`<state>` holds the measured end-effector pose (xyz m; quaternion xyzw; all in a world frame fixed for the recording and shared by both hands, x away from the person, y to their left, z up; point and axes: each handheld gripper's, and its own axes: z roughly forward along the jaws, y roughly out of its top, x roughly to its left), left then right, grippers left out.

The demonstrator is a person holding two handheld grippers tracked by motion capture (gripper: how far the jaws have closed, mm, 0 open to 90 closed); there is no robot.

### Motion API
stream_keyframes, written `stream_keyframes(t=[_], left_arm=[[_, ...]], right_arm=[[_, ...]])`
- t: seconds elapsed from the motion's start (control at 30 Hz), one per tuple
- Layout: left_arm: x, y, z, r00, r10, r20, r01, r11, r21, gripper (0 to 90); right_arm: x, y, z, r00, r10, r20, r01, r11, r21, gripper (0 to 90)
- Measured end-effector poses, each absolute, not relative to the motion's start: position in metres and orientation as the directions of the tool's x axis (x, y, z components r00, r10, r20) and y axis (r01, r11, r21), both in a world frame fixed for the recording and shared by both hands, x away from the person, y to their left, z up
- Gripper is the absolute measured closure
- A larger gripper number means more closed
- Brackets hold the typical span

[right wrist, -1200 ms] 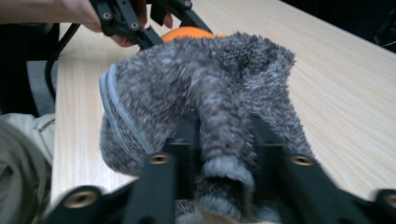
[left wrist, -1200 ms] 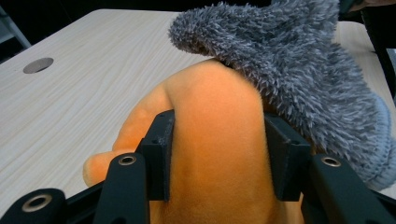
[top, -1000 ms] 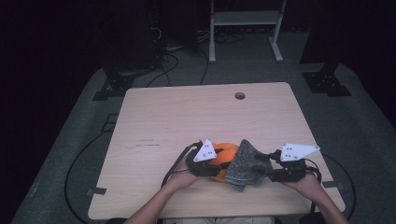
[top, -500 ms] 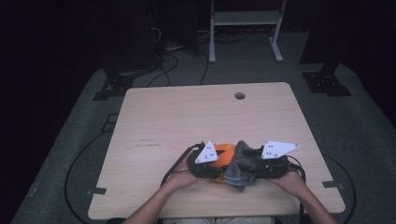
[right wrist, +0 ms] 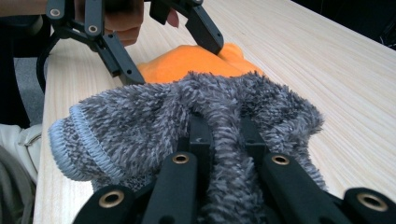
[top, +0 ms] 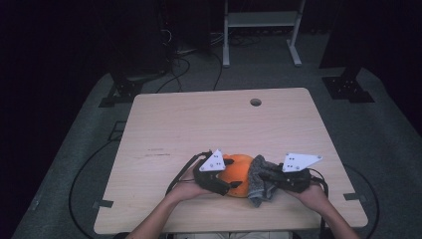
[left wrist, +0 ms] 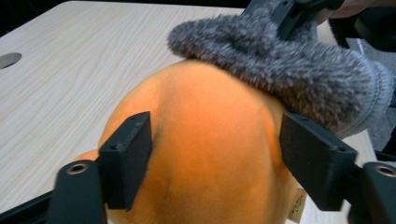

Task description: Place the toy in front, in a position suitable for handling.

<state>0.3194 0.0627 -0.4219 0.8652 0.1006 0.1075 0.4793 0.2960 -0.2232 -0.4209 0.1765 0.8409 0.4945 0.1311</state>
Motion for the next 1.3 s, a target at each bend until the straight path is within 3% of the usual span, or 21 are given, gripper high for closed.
stream_keyframes(t=[0.37, 0.7, 1.0, 1.07, 1.2, 1.3], left_arm=[[0.318, 0.066, -0.430, 0.949, 0.296, 0.107, 0.053, -0.486, 0.872, 32.8], [0.313, 0.064, -0.433, 0.957, 0.262, 0.127, 0.020, -0.494, 0.869, 39.0], [0.316, 0.069, -0.436, 0.961, 0.259, 0.098, 0.040, -0.479, 0.877, 39.7], [0.317, 0.070, -0.434, 0.960, 0.262, 0.100, 0.037, -0.472, 0.881, 37.5], [0.320, 0.076, -0.426, 0.948, 0.311, 0.068, 0.071, -0.414, 0.907, 19.4], [0.325, 0.081, -0.429, 0.940, 0.336, 0.059, 0.098, -0.432, 0.897, 31.2]], right_arm=[[0.293, -0.252, -0.436, -0.867, 0.498, -0.017, 0.253, 0.470, 0.845, 80.8], [0.300, -0.225, -0.411, -0.905, 0.423, -0.049, 0.153, 0.430, 0.890, 80.7], [0.305, -0.233, -0.424, -0.896, 0.444, -0.011, 0.205, 0.435, 0.877, 80.9], [0.303, -0.240, -0.429, -0.890, 0.456, -0.003, 0.220, 0.436, 0.873, 80.9], [0.302, -0.248, -0.435, -0.882, 0.471, 0.013, 0.246, 0.438, 0.865, 80.9], [0.303, -0.253, -0.438, -0.874, 0.485, 0.023, 0.269, 0.444, 0.855, 80.8]])
